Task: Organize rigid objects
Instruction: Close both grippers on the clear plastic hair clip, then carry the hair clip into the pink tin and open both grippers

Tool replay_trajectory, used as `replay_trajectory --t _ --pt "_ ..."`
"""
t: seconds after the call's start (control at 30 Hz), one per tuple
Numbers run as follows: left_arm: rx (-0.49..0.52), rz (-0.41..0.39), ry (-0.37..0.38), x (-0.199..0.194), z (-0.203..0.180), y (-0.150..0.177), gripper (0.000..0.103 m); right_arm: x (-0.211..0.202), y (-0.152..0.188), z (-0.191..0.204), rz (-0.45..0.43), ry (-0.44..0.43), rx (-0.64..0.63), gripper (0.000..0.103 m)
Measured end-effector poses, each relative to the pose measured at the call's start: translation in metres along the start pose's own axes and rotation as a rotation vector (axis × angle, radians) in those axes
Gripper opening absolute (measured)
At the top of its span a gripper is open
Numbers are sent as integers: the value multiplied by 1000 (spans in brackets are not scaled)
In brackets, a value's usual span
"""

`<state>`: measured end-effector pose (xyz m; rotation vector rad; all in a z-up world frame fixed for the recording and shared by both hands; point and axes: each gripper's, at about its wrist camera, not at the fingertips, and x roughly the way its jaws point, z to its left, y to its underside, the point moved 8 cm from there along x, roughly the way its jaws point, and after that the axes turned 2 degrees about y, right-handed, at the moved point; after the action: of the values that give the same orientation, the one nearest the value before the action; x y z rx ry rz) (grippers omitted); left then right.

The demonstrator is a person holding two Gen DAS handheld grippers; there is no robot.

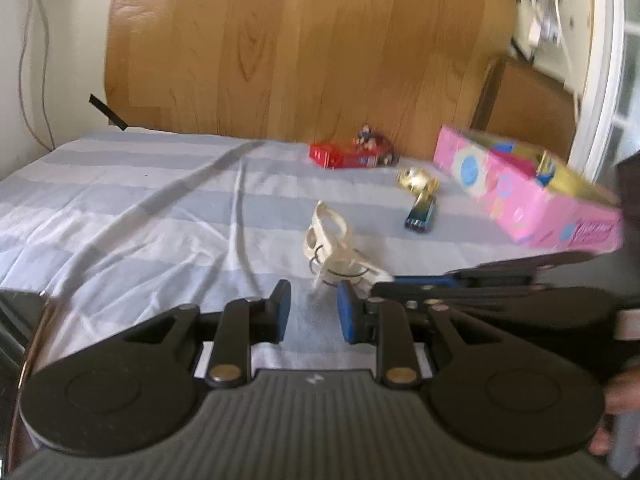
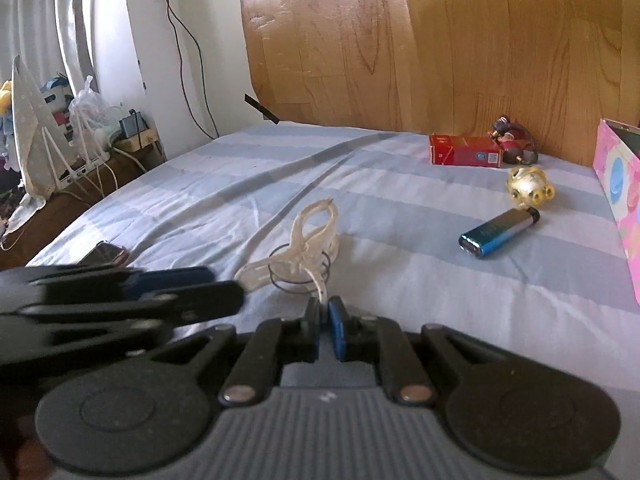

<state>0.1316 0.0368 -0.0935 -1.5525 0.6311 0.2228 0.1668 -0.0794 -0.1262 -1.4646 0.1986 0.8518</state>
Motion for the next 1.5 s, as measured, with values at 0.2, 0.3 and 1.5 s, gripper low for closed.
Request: replay_trajectory --t 0.2,0.3,1.5 --pt "-2 17 50 6 -15 -8 7 -16 2 -7 -39 31 13 7" --pt "49 -19 72 1 -43 -24 7 -36 -9 -21 -113 72 16 7" --pt "256 30 219 91 -286 -93 37 -191 -10 -295 -335 537 322 29"
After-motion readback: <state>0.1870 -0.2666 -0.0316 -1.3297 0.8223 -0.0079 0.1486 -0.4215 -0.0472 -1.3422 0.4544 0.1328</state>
